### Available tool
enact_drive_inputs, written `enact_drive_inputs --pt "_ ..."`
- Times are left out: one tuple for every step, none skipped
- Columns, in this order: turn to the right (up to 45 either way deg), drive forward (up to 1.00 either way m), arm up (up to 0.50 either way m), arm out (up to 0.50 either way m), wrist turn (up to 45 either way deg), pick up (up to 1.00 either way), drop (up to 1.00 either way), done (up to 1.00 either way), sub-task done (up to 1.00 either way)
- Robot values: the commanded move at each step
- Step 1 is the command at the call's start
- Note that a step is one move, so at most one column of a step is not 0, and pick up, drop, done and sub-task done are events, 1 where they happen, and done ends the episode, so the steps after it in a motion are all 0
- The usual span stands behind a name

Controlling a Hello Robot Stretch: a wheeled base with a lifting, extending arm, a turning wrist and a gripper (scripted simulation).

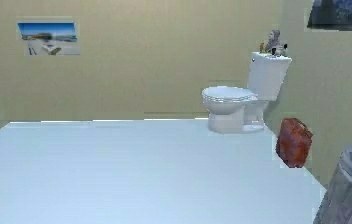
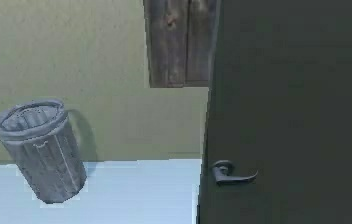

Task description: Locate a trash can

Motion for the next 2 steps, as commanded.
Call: enact_drive_inputs --pt "45.0 0.00 0.00 0.00 0.0 0.00 0.00 0.00 0.00" --pt "9.0 0.00 0.00 0.00 0.0 0.00 0.00 0.00 0.00"
